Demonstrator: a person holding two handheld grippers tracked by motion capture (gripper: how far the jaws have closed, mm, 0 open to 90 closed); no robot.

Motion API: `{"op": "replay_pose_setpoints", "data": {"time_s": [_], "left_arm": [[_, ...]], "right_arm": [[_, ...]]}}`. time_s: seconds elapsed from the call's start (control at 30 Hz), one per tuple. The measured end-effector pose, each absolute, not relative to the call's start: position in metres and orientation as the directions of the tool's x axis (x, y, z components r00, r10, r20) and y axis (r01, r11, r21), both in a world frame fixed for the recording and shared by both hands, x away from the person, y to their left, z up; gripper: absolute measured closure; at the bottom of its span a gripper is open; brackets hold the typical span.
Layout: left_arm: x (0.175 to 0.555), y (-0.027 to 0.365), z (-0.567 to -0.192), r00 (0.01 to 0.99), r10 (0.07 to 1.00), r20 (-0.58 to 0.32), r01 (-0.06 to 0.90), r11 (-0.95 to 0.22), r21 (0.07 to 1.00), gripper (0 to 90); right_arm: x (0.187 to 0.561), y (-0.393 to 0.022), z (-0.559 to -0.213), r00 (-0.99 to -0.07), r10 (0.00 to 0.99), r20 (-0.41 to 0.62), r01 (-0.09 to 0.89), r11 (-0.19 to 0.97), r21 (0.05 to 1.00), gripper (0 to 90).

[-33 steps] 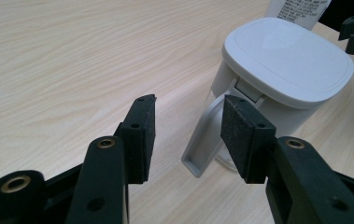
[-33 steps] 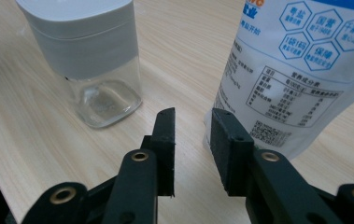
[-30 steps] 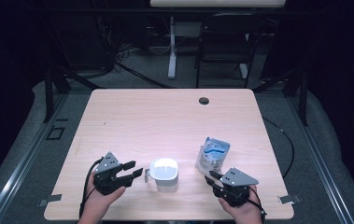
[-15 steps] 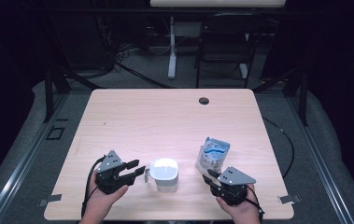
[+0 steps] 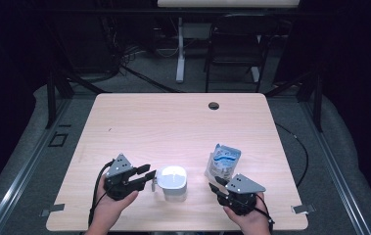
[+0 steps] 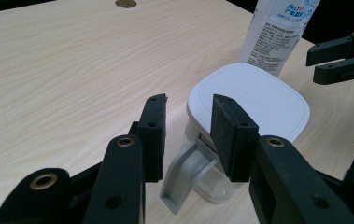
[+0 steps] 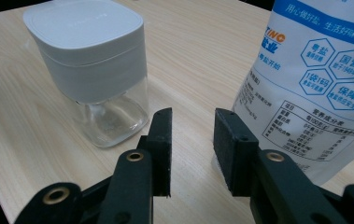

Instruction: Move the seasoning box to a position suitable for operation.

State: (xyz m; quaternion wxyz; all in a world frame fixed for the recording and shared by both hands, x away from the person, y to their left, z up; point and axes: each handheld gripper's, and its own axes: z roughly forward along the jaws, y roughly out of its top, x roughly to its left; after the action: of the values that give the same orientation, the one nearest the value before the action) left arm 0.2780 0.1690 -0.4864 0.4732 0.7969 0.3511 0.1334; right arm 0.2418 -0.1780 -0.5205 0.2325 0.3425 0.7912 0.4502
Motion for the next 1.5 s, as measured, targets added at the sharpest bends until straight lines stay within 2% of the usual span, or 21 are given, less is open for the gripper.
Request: {"op": "replay_pose_setpoints", "data": {"time_s": [0.63, 1.0, 1.1, 1.5], "left_arm": [[0.281, 0.16, -0.484, 0.734, 0.669, -0.117, 0.432, -0.327, 0.841, 71.5], [0.281, 0.154, -0.487, 0.747, 0.656, -0.109, 0.426, -0.346, 0.836, 84.1], [0.28, 0.153, -0.487, 0.758, 0.645, -0.101, 0.414, -0.355, 0.838, 89.9], [0.28, 0.151, -0.487, 0.766, 0.635, -0.102, 0.416, -0.369, 0.831, 90.0]], "right_arm": [[0.242, -0.173, -0.515, -0.676, 0.735, -0.051, 0.325, 0.36, 0.875, 68.5], [0.243, -0.17, -0.515, -0.687, 0.725, -0.058, 0.321, 0.374, 0.87, 73.7], [0.243, -0.169, -0.516, -0.684, 0.727, -0.057, 0.321, 0.369, 0.872, 74.2], [0.245, -0.164, -0.516, -0.69, 0.722, -0.053, 0.317, 0.368, 0.874, 74.5]]}}
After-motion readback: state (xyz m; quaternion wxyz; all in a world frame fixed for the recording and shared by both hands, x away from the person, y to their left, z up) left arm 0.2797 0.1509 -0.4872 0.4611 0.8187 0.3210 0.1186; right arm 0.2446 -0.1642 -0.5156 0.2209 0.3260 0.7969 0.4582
